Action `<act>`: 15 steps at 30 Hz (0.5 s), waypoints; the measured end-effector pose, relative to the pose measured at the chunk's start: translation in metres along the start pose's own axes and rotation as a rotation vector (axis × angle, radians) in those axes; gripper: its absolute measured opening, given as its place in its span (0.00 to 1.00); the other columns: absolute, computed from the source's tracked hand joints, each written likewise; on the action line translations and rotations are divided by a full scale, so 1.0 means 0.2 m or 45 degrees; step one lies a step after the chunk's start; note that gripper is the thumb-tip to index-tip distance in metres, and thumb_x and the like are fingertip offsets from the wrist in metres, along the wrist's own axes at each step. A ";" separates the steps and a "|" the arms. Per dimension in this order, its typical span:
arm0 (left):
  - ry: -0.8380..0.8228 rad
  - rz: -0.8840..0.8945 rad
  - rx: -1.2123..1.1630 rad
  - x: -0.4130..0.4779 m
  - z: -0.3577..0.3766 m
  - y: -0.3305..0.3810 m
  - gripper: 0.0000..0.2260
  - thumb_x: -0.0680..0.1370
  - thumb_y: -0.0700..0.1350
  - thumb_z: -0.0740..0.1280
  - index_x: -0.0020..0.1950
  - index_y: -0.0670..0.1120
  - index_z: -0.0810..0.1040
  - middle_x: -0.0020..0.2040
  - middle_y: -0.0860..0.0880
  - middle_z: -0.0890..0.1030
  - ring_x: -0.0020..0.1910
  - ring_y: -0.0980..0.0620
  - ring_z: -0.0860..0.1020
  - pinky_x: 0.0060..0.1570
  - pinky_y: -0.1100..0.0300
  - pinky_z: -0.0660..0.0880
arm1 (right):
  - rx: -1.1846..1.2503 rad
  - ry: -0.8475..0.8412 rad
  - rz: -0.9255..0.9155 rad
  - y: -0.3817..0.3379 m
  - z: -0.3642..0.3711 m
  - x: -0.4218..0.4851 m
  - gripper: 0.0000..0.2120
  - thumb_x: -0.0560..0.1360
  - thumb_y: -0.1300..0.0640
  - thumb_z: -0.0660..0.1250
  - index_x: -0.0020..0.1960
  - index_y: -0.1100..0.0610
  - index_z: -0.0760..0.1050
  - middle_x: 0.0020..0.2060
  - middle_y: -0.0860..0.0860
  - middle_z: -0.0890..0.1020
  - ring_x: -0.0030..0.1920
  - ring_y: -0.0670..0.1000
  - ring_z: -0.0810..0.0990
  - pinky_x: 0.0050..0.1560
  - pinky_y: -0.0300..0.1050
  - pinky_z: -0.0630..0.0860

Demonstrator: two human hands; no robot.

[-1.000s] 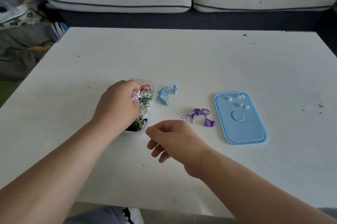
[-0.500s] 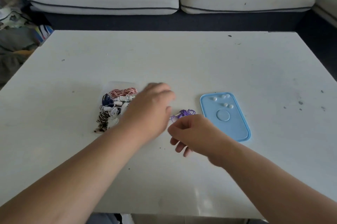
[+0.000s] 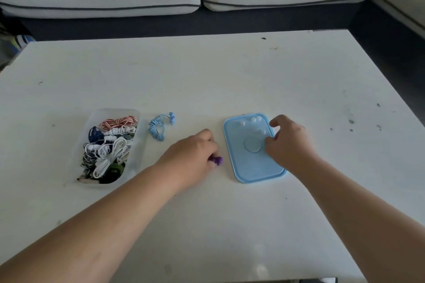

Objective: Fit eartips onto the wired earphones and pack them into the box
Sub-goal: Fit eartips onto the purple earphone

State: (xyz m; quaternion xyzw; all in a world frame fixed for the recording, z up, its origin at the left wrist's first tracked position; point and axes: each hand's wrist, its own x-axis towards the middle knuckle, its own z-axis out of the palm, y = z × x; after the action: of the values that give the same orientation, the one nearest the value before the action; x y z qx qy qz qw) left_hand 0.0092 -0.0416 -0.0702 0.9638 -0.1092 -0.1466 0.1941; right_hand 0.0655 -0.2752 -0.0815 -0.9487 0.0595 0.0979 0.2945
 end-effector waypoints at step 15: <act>0.143 -0.190 -0.480 -0.07 -0.01 -0.01 0.03 0.77 0.47 0.74 0.43 0.51 0.82 0.35 0.56 0.82 0.30 0.62 0.75 0.32 0.70 0.70 | 0.212 0.064 0.022 -0.05 -0.01 -0.04 0.05 0.73 0.59 0.71 0.38 0.55 0.82 0.35 0.53 0.84 0.35 0.55 0.80 0.35 0.45 0.75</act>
State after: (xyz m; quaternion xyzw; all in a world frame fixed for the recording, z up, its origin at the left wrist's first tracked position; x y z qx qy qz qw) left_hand -0.0032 -0.0359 -0.0660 0.9225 0.0029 -0.1243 0.3654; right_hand 0.0596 -0.2674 -0.0724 -0.9225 0.0831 0.0713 0.3701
